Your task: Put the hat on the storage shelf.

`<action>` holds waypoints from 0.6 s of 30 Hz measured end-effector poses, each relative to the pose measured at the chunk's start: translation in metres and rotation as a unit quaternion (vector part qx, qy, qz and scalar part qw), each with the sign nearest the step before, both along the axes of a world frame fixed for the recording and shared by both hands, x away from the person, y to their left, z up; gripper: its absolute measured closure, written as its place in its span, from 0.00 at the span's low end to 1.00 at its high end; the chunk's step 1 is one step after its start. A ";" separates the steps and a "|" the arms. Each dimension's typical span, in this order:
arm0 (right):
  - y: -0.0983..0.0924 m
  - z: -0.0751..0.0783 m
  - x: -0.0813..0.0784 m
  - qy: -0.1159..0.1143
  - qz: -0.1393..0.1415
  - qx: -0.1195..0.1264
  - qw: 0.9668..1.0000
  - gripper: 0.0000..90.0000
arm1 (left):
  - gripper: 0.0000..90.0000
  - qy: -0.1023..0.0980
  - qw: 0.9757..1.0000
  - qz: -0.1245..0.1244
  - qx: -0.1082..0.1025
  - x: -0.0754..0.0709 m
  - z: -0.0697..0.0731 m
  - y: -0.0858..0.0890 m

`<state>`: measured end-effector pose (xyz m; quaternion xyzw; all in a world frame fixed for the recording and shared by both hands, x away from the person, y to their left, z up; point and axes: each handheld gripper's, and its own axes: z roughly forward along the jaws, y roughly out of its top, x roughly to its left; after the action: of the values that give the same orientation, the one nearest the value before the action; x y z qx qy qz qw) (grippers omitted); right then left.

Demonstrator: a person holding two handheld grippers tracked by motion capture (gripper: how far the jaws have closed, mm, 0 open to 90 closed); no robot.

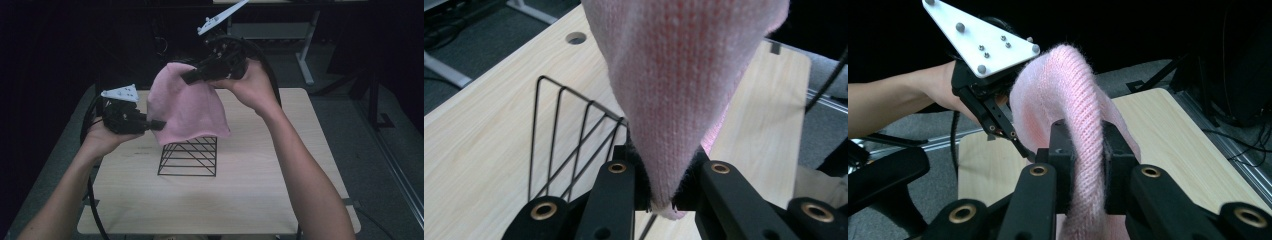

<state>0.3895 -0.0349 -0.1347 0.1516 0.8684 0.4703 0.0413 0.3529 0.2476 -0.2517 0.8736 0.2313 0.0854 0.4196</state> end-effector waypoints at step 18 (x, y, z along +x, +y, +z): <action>-0.015 -0.040 0.021 0.040 -0.023 0.017 0.999 0.88 | 0.89 -0.009 0.998 0.009 0.058 0.010 -0.019 -0.017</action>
<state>0.4102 -0.0495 -0.1743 0.1905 0.8574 0.4779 0.0146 0.3627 0.2311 -0.2711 0.8935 0.2299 0.1097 0.3699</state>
